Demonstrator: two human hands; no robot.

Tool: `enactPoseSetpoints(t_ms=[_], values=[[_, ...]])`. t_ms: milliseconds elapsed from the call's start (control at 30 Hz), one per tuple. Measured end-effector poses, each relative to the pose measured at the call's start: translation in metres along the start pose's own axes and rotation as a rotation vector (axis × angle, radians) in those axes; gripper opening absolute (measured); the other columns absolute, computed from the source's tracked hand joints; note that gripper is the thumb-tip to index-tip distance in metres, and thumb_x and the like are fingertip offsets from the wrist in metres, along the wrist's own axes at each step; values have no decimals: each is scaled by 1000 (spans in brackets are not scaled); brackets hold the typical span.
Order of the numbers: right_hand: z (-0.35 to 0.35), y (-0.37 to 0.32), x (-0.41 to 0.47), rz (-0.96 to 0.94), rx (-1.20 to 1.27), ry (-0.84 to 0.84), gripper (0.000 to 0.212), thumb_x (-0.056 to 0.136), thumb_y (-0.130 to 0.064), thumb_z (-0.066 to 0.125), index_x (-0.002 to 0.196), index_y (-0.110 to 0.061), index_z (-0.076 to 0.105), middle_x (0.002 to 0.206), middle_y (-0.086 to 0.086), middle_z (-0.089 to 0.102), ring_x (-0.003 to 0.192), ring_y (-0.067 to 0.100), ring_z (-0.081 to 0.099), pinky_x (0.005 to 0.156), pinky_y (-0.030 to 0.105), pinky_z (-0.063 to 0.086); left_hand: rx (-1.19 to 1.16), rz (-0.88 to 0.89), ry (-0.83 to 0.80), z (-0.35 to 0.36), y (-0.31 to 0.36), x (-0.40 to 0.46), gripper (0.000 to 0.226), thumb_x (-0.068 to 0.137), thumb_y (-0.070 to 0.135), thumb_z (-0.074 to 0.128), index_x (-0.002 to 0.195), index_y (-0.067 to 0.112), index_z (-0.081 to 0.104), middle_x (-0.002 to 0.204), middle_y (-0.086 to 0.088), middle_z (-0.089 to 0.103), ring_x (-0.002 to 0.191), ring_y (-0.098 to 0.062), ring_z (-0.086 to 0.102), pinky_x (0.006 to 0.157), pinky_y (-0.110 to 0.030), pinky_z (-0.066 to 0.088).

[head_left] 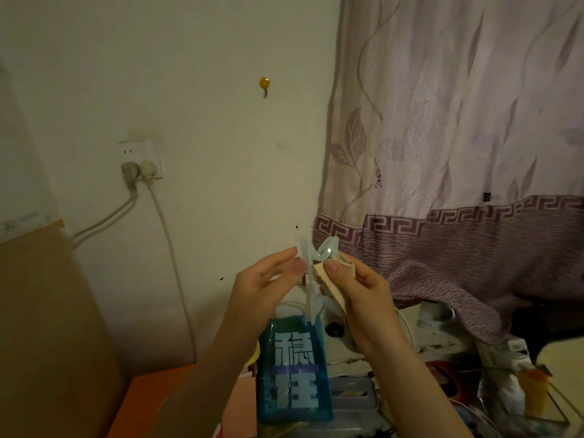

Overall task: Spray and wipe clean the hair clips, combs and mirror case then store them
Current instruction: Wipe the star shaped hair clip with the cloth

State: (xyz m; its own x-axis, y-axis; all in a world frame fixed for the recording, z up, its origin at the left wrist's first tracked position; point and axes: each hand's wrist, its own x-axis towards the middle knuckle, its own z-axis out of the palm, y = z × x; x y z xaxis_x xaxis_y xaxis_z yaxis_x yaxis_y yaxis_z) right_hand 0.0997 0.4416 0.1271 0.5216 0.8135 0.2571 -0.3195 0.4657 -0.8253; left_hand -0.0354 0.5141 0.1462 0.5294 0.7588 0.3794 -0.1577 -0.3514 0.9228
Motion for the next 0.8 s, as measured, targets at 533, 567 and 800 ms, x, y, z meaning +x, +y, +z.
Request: enactPoseSetpoints(t_ms=[533, 567, 800], values=[[5, -18, 10, -195, -258, 11, 25, 85, -18, 66, 109, -13, 71, 95, 8, 74, 92, 23, 69, 71, 23, 57, 66, 136, -89, 1, 15, 17, 92, 48, 40, 83, 133, 40, 46, 102, 11, 72, 96, -7, 69, 80, -15, 54], [6, -20, 11, -205, -271, 3, 24, 86, -19, 66, 109, -13, 71, 95, 8, 74, 92, 22, 69, 70, 22, 57, 67, 147, -84, 2, 16, 18, 93, 49, 38, 83, 134, 39, 45, 100, 10, 72, 95, -8, 70, 77, -14, 54], [16, -28, 16, -282, -374, -85, 23, 85, -22, 64, 104, -14, 73, 87, 26, 66, 71, 23, 56, 59, 28, 47, 38, 230, 17, -12, 36, 32, 75, 56, 23, 79, 126, 30, 54, 89, 6, 74, 82, -1, 70, 63, -4, 48]])
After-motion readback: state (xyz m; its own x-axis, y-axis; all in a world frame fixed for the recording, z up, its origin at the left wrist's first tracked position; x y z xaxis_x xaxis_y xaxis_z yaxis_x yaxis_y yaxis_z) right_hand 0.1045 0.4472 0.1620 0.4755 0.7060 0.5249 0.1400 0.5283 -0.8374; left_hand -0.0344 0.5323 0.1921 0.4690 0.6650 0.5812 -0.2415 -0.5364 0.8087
